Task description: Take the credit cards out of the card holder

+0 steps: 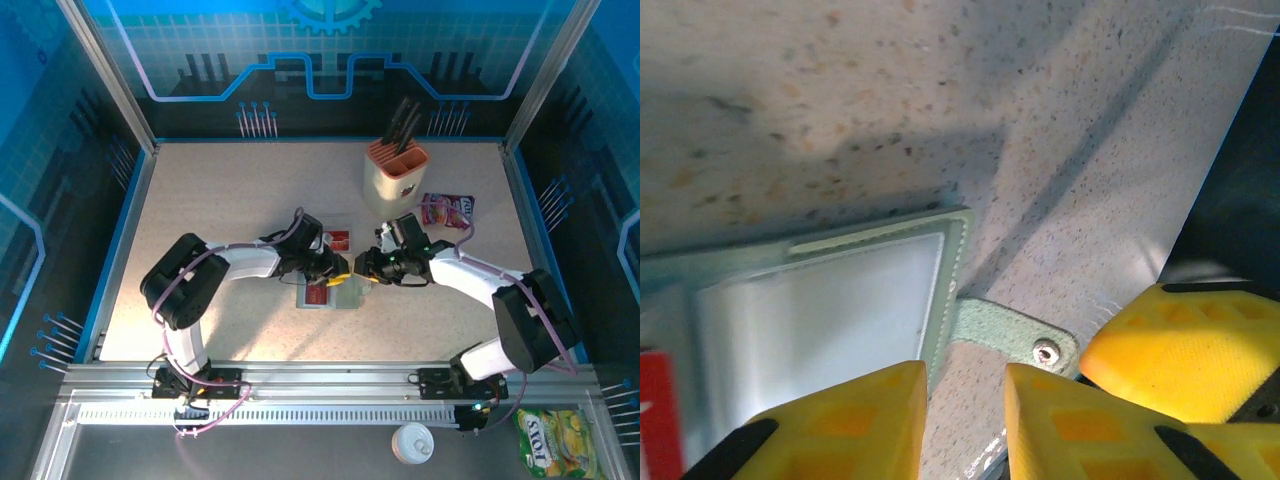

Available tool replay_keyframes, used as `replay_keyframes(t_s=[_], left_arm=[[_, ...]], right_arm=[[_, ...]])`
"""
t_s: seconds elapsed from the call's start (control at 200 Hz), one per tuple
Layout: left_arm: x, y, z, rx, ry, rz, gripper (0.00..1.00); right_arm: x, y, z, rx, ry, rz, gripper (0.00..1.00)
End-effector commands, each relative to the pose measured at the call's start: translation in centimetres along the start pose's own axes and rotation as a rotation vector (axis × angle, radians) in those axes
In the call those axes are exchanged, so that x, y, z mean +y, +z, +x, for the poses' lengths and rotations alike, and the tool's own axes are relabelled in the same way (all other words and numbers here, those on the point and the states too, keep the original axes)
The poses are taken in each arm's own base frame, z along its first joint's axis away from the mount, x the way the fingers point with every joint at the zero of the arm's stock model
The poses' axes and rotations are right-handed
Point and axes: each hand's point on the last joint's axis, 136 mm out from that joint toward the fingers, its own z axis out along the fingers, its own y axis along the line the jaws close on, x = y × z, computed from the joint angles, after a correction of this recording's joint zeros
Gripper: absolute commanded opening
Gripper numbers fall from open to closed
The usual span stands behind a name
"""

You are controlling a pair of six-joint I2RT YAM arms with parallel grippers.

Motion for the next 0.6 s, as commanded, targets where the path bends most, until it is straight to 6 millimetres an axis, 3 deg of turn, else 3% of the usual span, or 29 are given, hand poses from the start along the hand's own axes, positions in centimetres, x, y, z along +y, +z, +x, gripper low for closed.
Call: replay_keyframes(t_s=[0.0, 0.54, 0.595], left_arm=[[0.2, -1.6, 0.4, 0.002, 0.009, 0.021, 0.27], [5.1, -6.4, 0.2, -0.094, -0.050, 0.004, 0.26], [5.7, -6.8, 0.2, -0.107, -0.057, -0.001, 0.26]], right_arm=[[1.1, 0.5, 0.0, 0.017, -0.006, -0.006, 0.37], [3.5, 5.5, 2.6, 0.126, -0.052, 0.010, 0.38], [4.7, 5.8, 2.3, 0.125, -0.069, -0.006, 0.38]])
